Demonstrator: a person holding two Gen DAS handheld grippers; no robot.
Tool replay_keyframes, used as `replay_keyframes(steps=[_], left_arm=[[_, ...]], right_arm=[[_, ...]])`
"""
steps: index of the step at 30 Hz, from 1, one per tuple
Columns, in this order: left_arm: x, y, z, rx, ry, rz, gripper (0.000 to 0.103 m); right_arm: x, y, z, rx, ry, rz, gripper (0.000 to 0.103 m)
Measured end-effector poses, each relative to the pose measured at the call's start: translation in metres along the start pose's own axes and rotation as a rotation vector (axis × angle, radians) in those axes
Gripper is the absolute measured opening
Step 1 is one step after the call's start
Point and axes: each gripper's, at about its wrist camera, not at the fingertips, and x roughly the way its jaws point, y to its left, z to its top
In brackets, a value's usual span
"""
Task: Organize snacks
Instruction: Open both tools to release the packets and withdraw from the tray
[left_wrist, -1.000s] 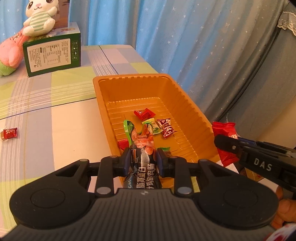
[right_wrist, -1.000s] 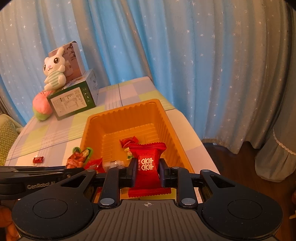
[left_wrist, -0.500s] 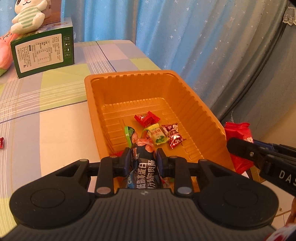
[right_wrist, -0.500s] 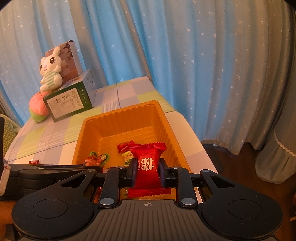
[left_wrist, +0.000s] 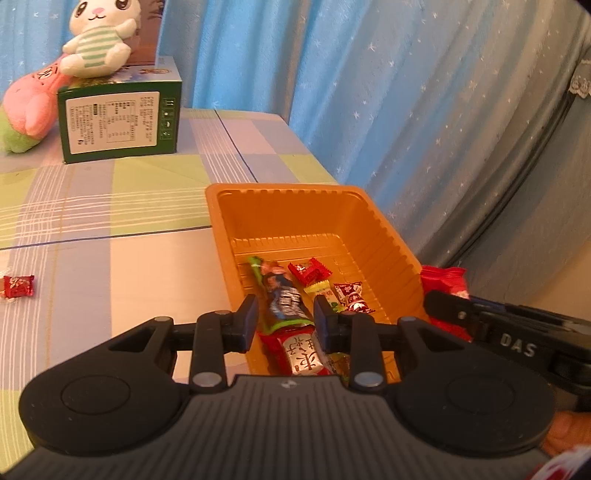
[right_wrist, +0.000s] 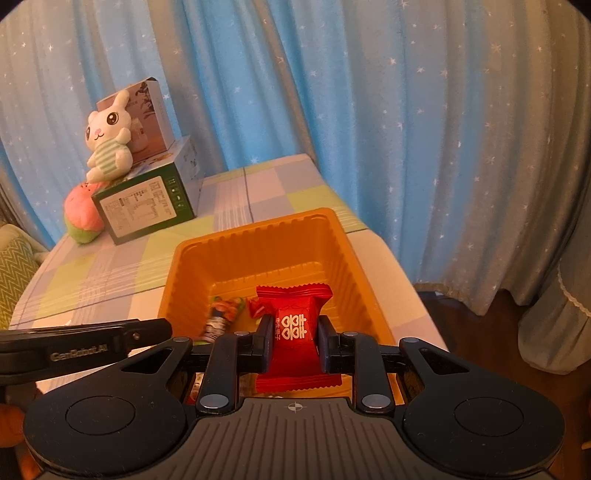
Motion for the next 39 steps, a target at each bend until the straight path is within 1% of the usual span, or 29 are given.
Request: replay_keyframes(steps=[4, 6, 7, 8, 9, 11, 12, 18, 25, 27, 32, 37, 38, 39], left_arm=[[-0.01, 0.007, -0.002, -0.016, -0.011, 0.007, 0.029], [-0.015, 0.009, -0.003, -0.02, -0.016, 0.018, 0.032], [-0.018, 0.01, -0.004, -0.021, -0.019, 0.026, 0.034], [-0.021, 0.012, -0.005, -0.022, -0.022, 0.031, 0.035], [-0.024, 0.013, -0.007, -0.025, -0.025, 0.035, 0.035], [-0.031, 0.016, -0.01, -0.032, -0.028, 0.039, 0.038], [-0.035, 0.017, -0.012, -0.035, -0.029, 0.043, 0.04], [-0.056, 0.023, -0.024, -0.064, -0.037, 0.053, 0.045], [-0.083, 0.026, -0.037, -0.069, -0.045, 0.071, 0.056], [-0.091, 0.027, -0.04, -0.069, -0.046, 0.082, 0.061], [-0.109, 0.031, -0.047, -0.064, -0.054, 0.107, 0.066], [-0.125, 0.036, -0.055, -0.061, -0.056, 0.133, 0.069], [-0.128, 0.038, -0.056, -0.061, -0.056, 0.135, 0.071], [-0.13, 0.039, -0.058, -0.06, -0.056, 0.138, 0.075]], right_arm=[[0.004, 0.002, 0.006, 0.017, -0.006, 0.028, 0.024], [0.006, 0.001, 0.009, 0.033, -0.005, 0.043, 0.026], [0.005, 0.0, 0.01, 0.041, -0.008, 0.037, 0.031], [0.004, -0.001, 0.011, 0.05, -0.012, 0.027, 0.051], [0.001, -0.003, 0.011, 0.065, -0.019, 0.022, 0.065], [-0.006, -0.008, 0.01, 0.098, -0.038, 0.018, 0.066], [-0.009, -0.009, 0.008, 0.101, -0.036, 0.015, 0.066], [-0.029, -0.008, -0.008, 0.13, -0.021, 0.009, 0.066], [-0.051, 0.01, -0.029, 0.131, 0.008, 0.028, 0.066], [-0.056, 0.016, -0.033, 0.126, 0.014, 0.032, 0.066], [-0.068, 0.029, -0.041, 0.111, 0.024, 0.047, 0.066], [-0.076, 0.043, -0.047, 0.094, 0.029, 0.064, 0.066], [-0.077, 0.046, -0.048, 0.09, 0.03, 0.067, 0.066], [-0.078, 0.048, -0.049, 0.086, 0.03, 0.07, 0.066]])
